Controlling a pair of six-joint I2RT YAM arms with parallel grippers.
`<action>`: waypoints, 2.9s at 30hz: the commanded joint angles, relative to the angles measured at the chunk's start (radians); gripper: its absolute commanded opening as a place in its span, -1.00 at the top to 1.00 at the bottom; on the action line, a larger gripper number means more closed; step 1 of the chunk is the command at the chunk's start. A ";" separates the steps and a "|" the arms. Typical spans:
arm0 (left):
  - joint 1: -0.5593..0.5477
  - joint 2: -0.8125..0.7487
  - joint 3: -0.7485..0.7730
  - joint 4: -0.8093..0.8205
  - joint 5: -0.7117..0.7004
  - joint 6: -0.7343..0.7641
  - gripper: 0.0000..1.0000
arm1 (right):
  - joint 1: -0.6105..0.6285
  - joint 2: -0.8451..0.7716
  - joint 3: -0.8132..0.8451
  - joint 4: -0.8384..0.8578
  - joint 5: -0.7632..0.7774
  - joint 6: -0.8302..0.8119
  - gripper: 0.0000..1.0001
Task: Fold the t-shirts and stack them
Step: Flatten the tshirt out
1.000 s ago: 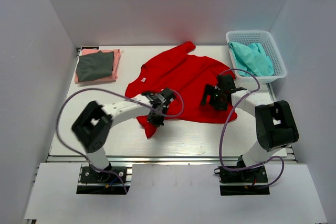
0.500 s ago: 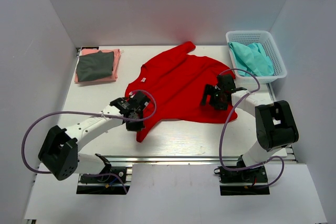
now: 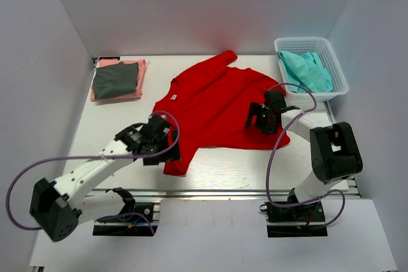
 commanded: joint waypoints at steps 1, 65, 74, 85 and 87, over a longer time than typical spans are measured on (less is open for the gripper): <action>0.003 0.112 0.100 0.047 -0.174 0.019 -0.70 | -0.010 -0.016 0.029 -0.035 0.051 -0.018 -0.81; 0.285 0.573 0.385 0.441 -0.026 0.413 -1.00 | 0.008 -0.117 0.066 0.063 0.073 -0.136 -0.81; 0.307 1.013 0.700 0.527 0.058 0.498 -1.00 | 0.008 0.056 0.203 -0.026 0.085 -0.104 -0.81; 0.376 0.894 0.323 0.535 0.019 0.377 -1.00 | 0.062 0.211 0.214 -0.069 0.061 -0.151 -0.81; 0.376 0.823 0.245 0.535 0.010 0.341 -1.00 | 0.076 0.222 0.212 -0.066 0.061 -0.153 -0.81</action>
